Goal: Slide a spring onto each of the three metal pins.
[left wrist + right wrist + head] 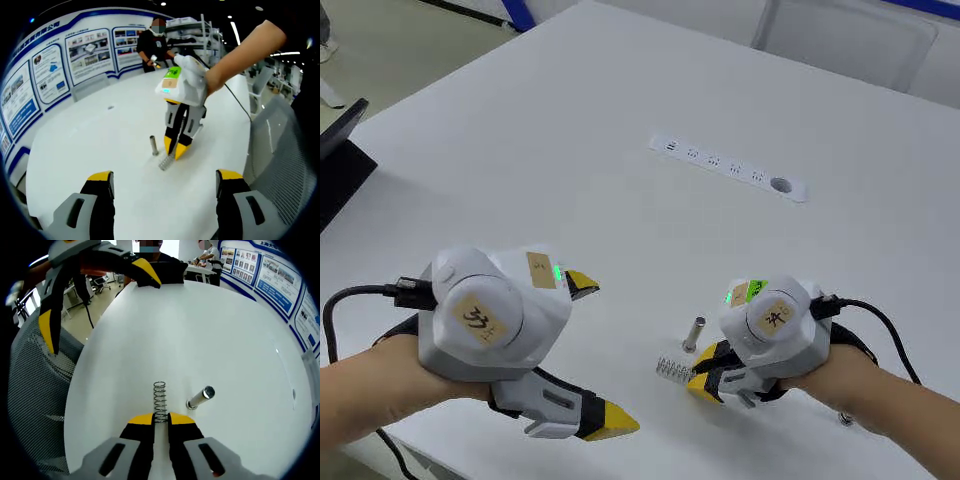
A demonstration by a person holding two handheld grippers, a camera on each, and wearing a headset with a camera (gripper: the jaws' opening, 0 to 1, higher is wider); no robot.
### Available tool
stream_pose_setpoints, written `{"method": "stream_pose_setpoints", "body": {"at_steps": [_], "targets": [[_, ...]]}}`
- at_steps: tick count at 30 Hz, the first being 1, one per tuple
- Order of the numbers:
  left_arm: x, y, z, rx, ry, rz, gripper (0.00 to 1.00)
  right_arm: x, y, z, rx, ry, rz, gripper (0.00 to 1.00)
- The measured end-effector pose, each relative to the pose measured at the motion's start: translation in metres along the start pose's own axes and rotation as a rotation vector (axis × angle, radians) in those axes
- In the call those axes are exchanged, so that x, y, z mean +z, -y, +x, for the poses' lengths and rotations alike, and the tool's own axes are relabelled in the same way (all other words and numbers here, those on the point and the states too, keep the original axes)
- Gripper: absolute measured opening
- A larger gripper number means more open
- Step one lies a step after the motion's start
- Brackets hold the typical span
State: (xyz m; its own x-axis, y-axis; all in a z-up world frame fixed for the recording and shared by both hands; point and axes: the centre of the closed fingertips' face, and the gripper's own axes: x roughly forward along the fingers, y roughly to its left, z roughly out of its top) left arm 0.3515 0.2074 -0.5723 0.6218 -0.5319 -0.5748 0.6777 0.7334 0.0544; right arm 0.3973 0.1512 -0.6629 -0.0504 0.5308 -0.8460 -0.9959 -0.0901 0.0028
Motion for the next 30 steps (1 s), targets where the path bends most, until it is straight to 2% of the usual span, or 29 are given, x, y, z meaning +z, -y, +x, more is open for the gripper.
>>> {"method": "stream_pose_setpoints", "body": {"at_steps": [6,8,10,14,18,23,26,28,30], "targets": [[0.001,0.003,0.004,-0.015,0.008,-0.021,0.82,0.013,-0.012,-0.018,0.007,0.041,-0.027,0.11],[0.001,0.005,0.007,-0.023,0.003,-0.011,0.82,0.016,-0.014,-0.027,-0.001,0.056,-0.032,0.11],[0.003,0.005,0.010,-0.010,0.005,0.007,0.84,0.021,-0.015,-0.037,-0.011,0.074,-0.034,0.11],[0.008,0.005,0.014,-0.013,0.015,0.005,0.82,0.028,-0.017,-0.055,-0.037,0.098,-0.042,0.11],[0.020,0.010,0.016,-0.020,0.054,0.029,0.72,0.029,-0.023,-0.066,-0.055,0.093,-0.083,0.11],[0.027,0.014,0.020,-0.028,0.064,0.045,0.64,0.028,-0.033,-0.072,-0.059,0.089,-0.123,0.11],[0.029,0.020,0.023,-0.047,0.068,0.054,0.60,0.035,-0.039,-0.077,-0.056,0.113,-0.131,0.11],[0.030,0.028,0.024,-0.085,0.074,0.061,0.54,0.040,-0.043,-0.082,-0.059,0.128,-0.141,0.11],[0.031,0.033,0.026,-0.100,0.077,0.067,0.48,0.044,-0.045,-0.087,-0.060,0.140,-0.149,0.11]]}}
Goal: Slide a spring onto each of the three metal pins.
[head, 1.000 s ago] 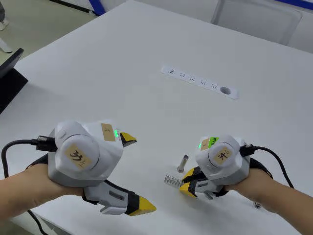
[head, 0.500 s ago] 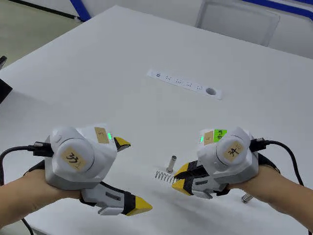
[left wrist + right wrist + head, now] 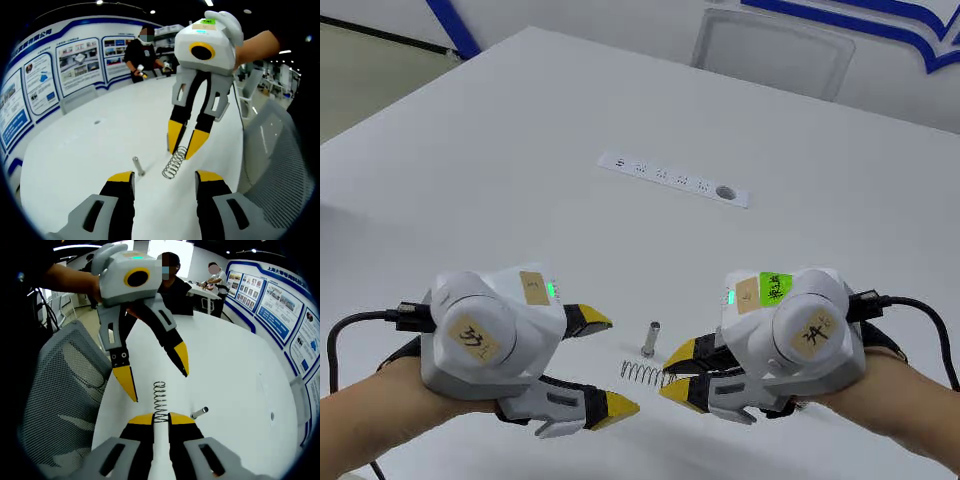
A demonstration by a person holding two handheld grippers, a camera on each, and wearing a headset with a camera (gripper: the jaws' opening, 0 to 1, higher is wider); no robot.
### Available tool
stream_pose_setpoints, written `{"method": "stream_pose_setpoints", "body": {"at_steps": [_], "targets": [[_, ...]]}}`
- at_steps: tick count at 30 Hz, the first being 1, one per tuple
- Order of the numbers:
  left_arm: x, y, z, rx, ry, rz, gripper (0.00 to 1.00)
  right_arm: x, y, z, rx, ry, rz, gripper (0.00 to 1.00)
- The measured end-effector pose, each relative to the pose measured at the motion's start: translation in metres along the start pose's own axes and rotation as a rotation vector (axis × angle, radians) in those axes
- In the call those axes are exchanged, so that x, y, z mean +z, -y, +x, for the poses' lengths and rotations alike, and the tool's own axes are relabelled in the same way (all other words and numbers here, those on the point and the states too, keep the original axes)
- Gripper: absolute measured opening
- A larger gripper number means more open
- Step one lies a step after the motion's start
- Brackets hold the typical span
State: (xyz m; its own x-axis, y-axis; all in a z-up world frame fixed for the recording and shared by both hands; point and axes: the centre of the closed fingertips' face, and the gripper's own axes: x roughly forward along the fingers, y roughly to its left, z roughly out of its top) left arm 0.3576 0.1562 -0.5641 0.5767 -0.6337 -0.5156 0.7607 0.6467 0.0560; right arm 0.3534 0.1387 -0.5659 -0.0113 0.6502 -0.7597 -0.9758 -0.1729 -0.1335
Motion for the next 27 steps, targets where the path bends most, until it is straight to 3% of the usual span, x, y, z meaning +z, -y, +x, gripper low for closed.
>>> {"method": "stream_pose_setpoints", "body": {"at_steps": [5,11,17,27], "targets": [[0.005,0.007,0.002,-0.025,0.015,0.006,0.33,0.004,-0.002,-0.005,-0.015,-0.010,-0.060,0.11],[0.012,0.013,0.004,-0.062,0.027,0.004,0.19,0.006,-0.009,-0.006,0.003,-0.010,-0.091,0.11],[0.009,0.021,0.005,-0.097,-0.001,0.033,0.14,0.003,-0.011,-0.007,0.009,-0.028,-0.120,0.11],[0.008,0.029,0.000,-0.144,-0.008,0.088,0.11,0.005,-0.017,-0.008,0.017,-0.021,-0.146,0.11]]}}
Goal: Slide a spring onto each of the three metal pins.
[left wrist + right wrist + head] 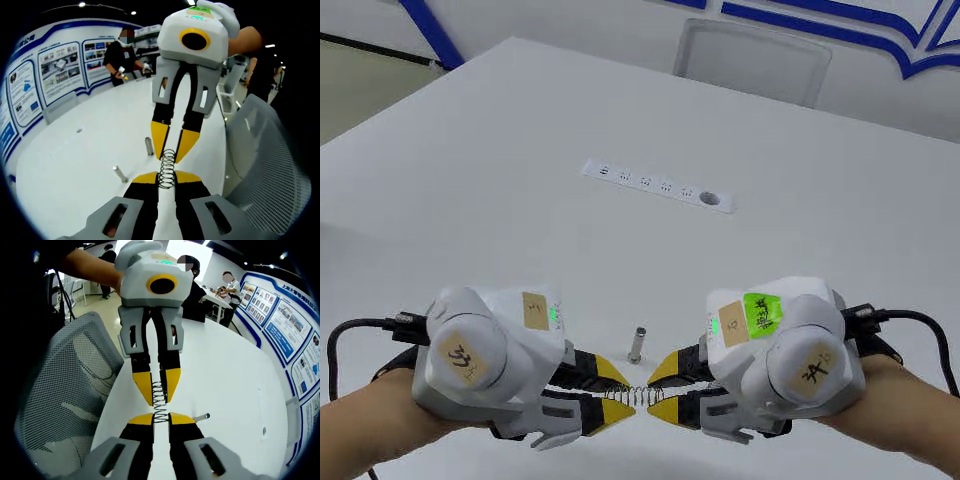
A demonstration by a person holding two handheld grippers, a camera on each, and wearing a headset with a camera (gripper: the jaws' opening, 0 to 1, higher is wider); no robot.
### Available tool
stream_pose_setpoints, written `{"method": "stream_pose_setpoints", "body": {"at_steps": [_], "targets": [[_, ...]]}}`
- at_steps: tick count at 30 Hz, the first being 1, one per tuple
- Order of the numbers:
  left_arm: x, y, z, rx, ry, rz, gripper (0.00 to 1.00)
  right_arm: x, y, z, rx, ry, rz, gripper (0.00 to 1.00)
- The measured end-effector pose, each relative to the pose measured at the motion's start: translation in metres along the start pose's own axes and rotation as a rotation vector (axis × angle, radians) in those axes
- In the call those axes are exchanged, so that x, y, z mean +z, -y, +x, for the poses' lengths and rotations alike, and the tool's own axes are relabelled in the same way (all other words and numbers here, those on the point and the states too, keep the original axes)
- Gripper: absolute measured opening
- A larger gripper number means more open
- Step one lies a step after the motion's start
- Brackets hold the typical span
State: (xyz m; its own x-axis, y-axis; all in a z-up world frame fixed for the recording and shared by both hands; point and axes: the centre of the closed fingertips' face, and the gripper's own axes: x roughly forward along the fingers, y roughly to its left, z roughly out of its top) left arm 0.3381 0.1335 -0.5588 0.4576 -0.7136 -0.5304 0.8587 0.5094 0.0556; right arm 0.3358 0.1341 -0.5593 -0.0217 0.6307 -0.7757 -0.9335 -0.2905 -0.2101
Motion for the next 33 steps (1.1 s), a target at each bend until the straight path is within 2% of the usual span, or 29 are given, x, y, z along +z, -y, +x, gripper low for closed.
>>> {"method": "stream_pose_setpoints", "body": {"at_steps": [10,14,16,19,24,31,32,33], "targets": [[0.005,0.000,-0.002,-0.018,0.012,0.021,0.10,-0.001,0.004,-0.001,0.025,0.026,0.073,0.11],[0.003,0.000,-0.001,-0.020,-0.005,0.046,0.10,0.001,0.001,-0.005,0.037,0.033,0.061,0.11],[-0.002,0.001,0.000,-0.020,-0.025,0.065,0.10,0.005,-0.001,-0.008,0.045,0.054,0.054,0.11],[-0.008,0.004,0.001,-0.022,-0.039,0.069,0.10,0.015,-0.001,-0.012,0.061,0.127,0.106,0.11],[-0.007,0.003,0.000,-0.015,-0.024,0.043,0.10,0.020,-0.001,-0.013,0.052,0.130,0.077,0.11],[-0.004,0.000,-0.004,0.019,0.006,0.044,0.10,0.035,0.005,-0.019,0.034,0.200,0.095,0.11],[-0.002,0.001,-0.003,0.021,0.022,0.043,0.10,0.041,0.005,-0.020,0.038,0.228,0.097,0.08],[0.007,0.005,-0.002,0.008,0.066,0.027,0.10,0.049,0.003,-0.021,0.048,0.267,0.080,0.03]]}}
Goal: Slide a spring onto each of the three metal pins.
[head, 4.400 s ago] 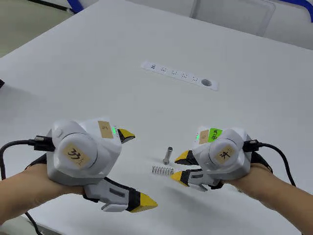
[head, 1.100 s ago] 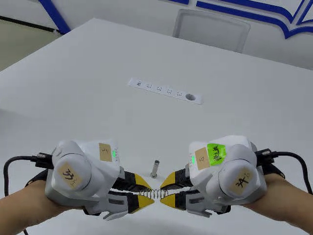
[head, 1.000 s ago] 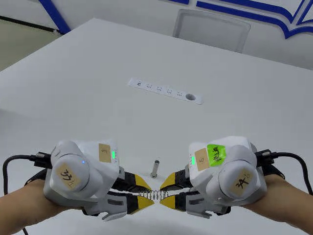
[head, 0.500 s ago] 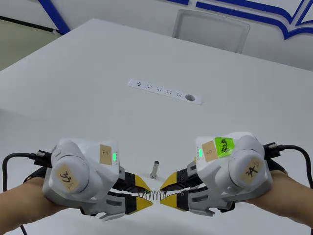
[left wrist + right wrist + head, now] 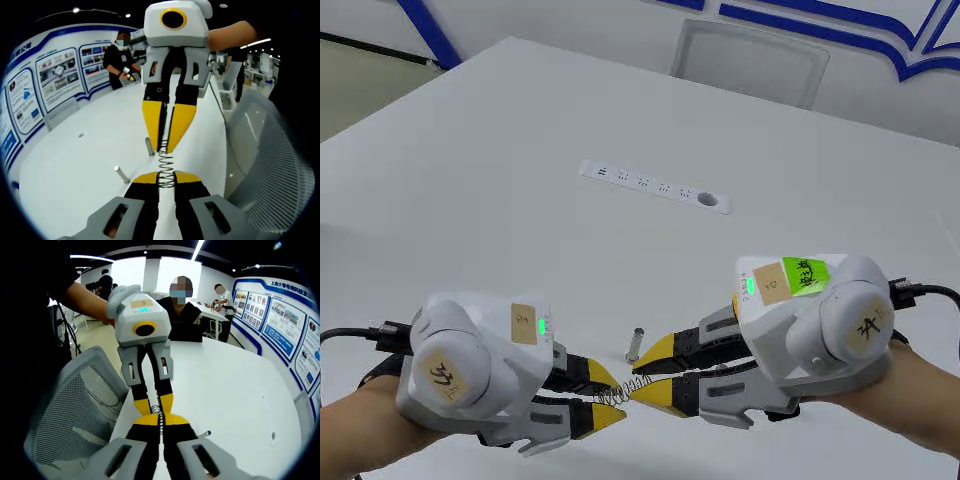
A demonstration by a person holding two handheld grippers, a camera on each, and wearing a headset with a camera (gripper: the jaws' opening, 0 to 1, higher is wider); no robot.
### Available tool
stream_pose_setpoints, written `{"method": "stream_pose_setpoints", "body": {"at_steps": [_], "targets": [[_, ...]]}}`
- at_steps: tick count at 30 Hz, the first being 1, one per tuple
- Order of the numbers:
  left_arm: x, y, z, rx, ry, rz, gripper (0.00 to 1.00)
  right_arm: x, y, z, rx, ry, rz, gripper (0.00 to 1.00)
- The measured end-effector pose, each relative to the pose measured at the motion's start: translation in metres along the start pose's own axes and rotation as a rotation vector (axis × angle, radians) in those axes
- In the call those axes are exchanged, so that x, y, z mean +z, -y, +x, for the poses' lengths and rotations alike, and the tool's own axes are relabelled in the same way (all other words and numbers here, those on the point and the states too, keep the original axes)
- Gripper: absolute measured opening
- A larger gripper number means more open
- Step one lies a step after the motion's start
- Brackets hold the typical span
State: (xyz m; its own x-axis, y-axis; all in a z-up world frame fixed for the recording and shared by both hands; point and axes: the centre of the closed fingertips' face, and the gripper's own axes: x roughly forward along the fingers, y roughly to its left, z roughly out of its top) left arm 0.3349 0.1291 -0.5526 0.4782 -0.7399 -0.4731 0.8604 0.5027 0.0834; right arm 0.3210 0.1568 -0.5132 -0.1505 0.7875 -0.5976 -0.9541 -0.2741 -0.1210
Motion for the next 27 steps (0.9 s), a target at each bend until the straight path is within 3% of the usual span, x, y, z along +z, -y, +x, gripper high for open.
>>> {"method": "stream_pose_setpoints", "body": {"at_steps": [2,3,5,10,14,20,27], "targets": [[0.010,-0.001,0.002,0.007,0.032,-0.006,0.10,-0.003,-0.001,0.001,-0.016,-0.040,-0.009,0.02],[0.010,-0.002,0.003,0.006,0.019,-0.003,0.10,-0.007,-0.001,0.001,-0.012,-0.073,-0.042,0.02],[0.005,-0.002,0.008,-0.002,-0.008,0.012,0.10,-0.004,-0.002,0.005,-0.008,-0.058,-0.020,0.02],[-0.003,-0.002,0.005,-0.004,-0.022,0.004,0.10,0.000,0.011,-0.008,-0.052,-0.019,0.035,0.12],[-0.009,-0.007,0.000,0.008,-0.034,-0.002,0.10,-0.020,0.015,-0.016,-0.061,-0.058,0.077,0.14],[-0.004,-0.012,-0.004,0.018,-0.016,-0.007,0.10,-0.030,0.014,-0.014,-0.060,-0.036,0.164,0.17],[0.000,-0.013,-0.003,0.015,-0.017,0.012,0.10,-0.017,0.014,-0.010,-0.047,0.025,0.193,0.12]]}}
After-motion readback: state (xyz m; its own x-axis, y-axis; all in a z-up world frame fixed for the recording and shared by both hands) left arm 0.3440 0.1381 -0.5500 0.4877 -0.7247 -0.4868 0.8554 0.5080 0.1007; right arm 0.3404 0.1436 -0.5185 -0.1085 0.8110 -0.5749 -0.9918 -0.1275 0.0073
